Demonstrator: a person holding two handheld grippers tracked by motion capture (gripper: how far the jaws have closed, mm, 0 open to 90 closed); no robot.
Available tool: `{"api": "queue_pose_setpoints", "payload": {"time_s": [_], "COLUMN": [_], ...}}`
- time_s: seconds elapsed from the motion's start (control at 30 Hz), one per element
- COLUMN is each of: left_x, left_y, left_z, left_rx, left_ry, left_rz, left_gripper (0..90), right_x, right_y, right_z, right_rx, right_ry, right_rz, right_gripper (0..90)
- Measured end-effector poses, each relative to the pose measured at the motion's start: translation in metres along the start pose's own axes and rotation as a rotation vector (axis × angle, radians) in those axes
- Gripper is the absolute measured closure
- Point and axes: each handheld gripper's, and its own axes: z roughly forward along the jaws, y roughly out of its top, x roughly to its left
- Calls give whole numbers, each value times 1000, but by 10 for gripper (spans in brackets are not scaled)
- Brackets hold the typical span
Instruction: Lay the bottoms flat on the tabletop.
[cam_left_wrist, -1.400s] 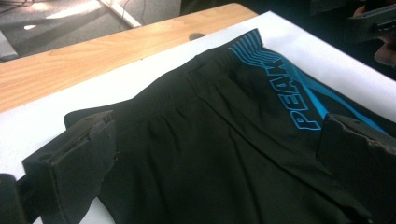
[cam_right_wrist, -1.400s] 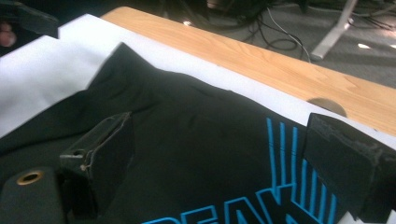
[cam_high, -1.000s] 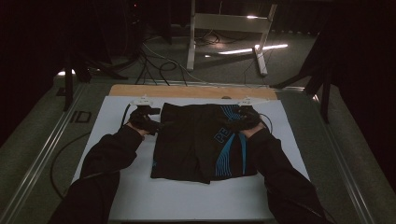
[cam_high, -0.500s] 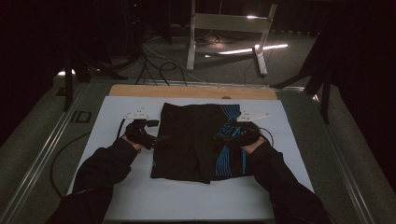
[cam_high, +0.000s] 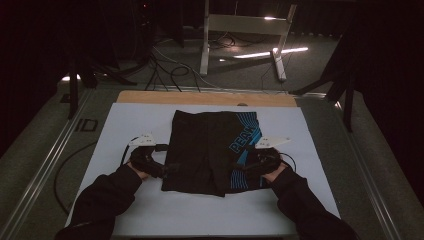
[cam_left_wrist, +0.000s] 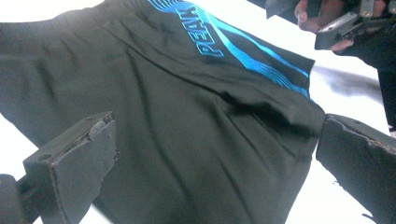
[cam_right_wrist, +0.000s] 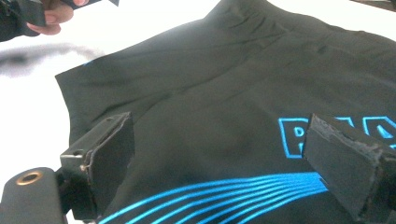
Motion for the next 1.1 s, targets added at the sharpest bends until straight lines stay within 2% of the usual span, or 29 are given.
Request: {"api": "queue_pose_setpoints", "payload": {"time_s": [0.13, 0.27, 0.47, 0.6, 0.67, 0.7, 0.77, 0.83, 0.93, 1.1], "left_x": [-6, -15, -25, -30, -32, -33, -33, -34, -35, -36], "left_y": [-11, -21, -36, -47, -51, -53, -57, -59, -61, -66], "left_z": [-5, -13, -26, -34, -37, -39, -42, -45, -50, -55], "left_rx": [12, 19, 45, 51, 64, 70, 74, 72, 68, 68], "left_ry": [6, 9, 23, 37, 39, 41, 45, 58, 84, 86], "left_rz": [4, 9, 17, 13, 14, 14, 7, 8, 13, 9], "left_gripper": [0, 0, 0, 0, 0, 0, 0, 0, 0, 0], "right_x": [7, 14, 23, 25, 27, 26, 28, 28, 28, 29], "right_y": [-8, -16, -26, -33, -38, -40, -46, -51, -58, -68], "right_z": [-6, -12, -21, -30, -35, -38, -42, -46, -53, -63], "right_rx": [10, 15, 34, 50, 43, 55, 66, 86, 97, 114], "right_ry": [9, 7, -23, -41, -41, -48, -57, -66, -76, -111], "right_rz": [6, -9, -28, -38, -25, -39, -30, -38, -25, -28], "right_gripper": [97, 97, 98, 98, 98, 98, 98, 98, 98, 101]}}
